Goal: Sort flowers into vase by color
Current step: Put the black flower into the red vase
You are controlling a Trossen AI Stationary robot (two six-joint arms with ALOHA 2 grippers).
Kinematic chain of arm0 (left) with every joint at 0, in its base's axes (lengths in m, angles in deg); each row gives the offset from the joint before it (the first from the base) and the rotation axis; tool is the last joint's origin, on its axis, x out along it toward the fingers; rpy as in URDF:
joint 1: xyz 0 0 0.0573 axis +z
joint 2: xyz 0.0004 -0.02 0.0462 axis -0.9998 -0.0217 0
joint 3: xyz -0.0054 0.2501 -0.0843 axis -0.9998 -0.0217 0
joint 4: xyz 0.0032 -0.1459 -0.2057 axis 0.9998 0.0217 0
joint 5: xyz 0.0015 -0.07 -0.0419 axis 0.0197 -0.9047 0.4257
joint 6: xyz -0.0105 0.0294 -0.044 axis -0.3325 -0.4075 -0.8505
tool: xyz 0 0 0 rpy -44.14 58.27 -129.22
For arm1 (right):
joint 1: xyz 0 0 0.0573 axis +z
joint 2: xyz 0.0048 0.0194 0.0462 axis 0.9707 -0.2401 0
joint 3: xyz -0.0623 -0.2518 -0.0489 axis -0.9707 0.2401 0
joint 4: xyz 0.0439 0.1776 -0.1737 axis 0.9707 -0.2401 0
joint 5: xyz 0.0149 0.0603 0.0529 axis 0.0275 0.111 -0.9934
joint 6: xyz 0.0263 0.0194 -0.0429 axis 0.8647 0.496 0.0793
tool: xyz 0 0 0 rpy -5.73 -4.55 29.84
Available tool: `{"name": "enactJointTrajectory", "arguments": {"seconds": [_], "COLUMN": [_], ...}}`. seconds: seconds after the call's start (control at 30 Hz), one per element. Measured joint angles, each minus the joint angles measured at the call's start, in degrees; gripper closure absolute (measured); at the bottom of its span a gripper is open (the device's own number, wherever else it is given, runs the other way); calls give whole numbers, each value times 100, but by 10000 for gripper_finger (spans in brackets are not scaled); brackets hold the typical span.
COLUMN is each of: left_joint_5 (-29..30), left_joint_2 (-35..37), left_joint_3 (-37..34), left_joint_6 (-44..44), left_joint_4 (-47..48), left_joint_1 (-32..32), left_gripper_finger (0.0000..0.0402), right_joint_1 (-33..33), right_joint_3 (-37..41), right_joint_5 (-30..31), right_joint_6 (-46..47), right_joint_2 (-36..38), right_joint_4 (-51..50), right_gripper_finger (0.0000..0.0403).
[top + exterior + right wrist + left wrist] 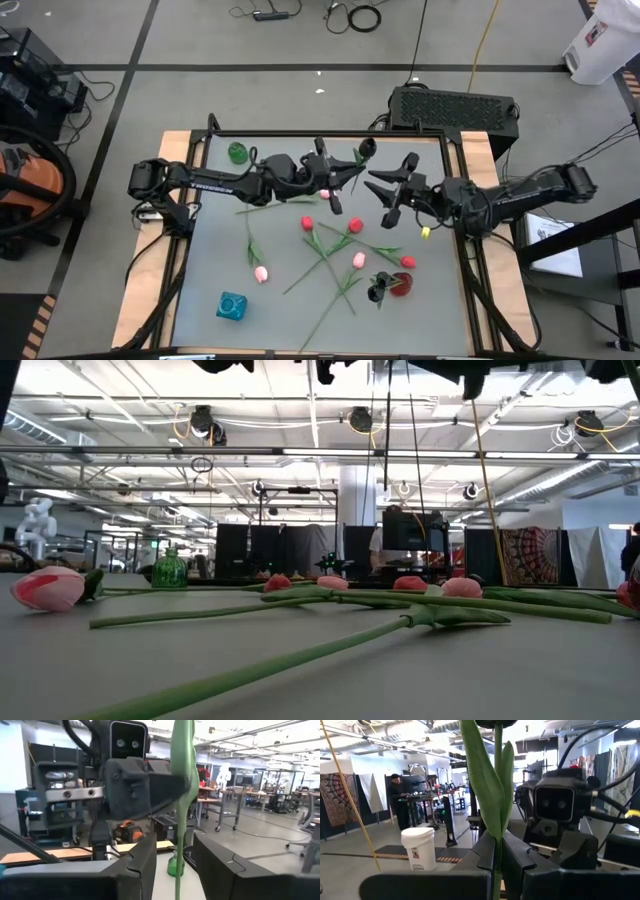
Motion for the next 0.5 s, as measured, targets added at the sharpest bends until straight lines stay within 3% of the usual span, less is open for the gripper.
{"name": "enactJointTrajectory", "arguments": {"seconds": [0.5], "left_joint_5": [0], "left_joint_2": [0], "left_joint_3": [0], "left_joint_6": [-2], "left_joint_4": [7], "left_joint_1": [-26], "left_gripper_finger": [384], "right_joint_1": [-118], "right_joint_3": [-398], "right_joint_5": [2], "right_joint_6": [78], "right_joint_2": [-511], "right_joint_4": [-3], "right_gripper_finger": [282]}}
